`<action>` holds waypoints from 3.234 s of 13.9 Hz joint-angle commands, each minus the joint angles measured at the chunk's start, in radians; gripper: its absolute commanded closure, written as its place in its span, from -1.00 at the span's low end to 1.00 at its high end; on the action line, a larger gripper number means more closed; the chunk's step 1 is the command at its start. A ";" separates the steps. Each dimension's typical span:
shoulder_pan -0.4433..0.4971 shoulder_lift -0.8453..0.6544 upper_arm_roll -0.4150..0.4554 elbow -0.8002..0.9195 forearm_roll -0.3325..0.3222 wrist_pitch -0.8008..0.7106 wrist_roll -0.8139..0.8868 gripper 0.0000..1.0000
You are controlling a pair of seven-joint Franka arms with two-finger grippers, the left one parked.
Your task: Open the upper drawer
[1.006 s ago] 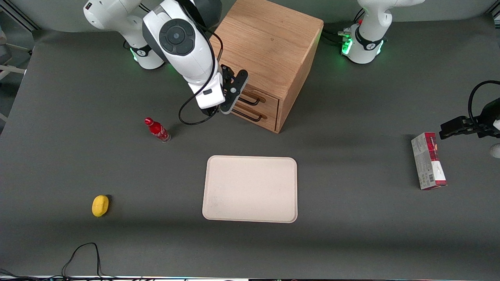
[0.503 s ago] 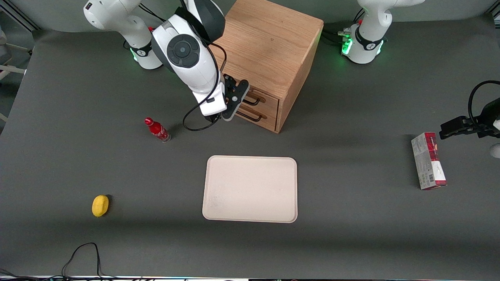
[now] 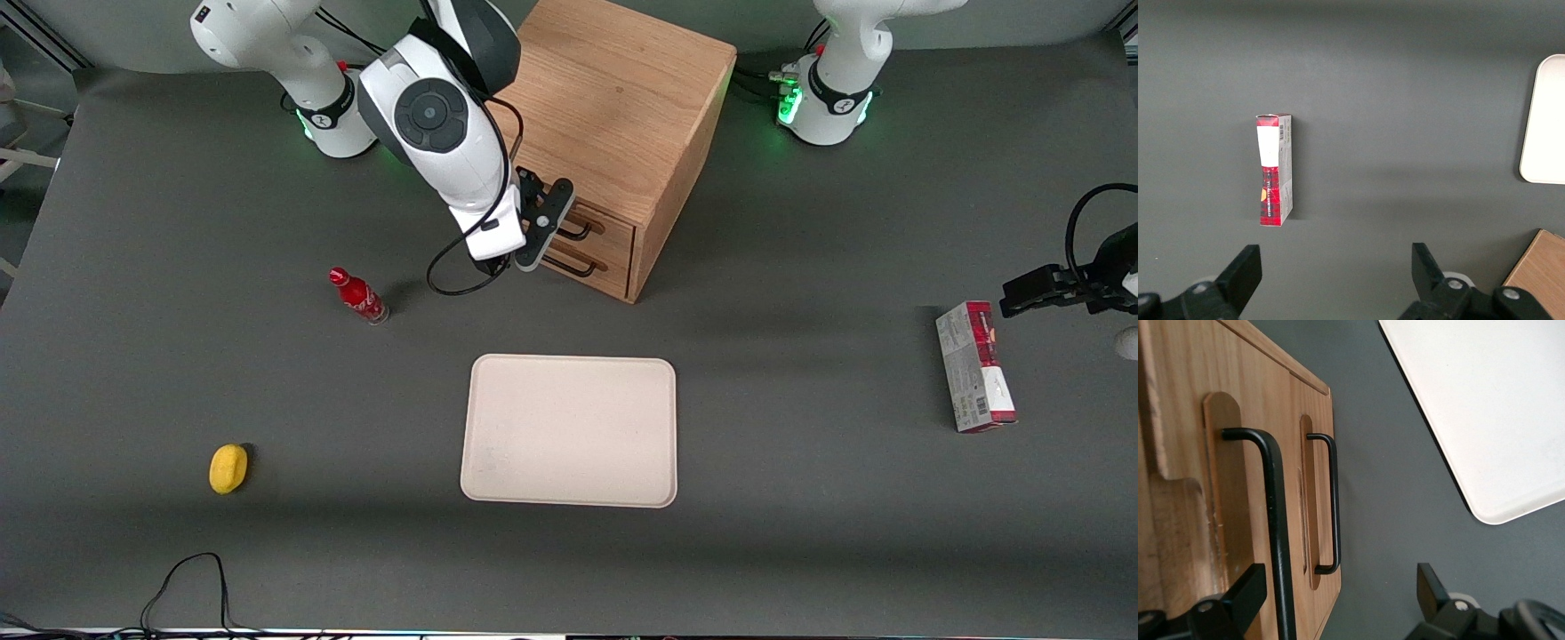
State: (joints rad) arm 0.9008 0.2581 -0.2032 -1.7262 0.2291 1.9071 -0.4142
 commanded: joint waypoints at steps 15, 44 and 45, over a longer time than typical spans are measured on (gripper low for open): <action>-0.016 0.053 -0.019 -0.001 0.010 0.073 -0.025 -1.00; -0.322 0.386 -0.016 0.491 0.055 -0.108 -0.195 -1.00; -0.330 0.388 -0.016 0.493 0.056 -0.109 -0.196 -1.00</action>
State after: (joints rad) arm 0.6011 0.6084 -0.2244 -1.2975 0.2520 1.8172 -0.5837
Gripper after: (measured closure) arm 0.000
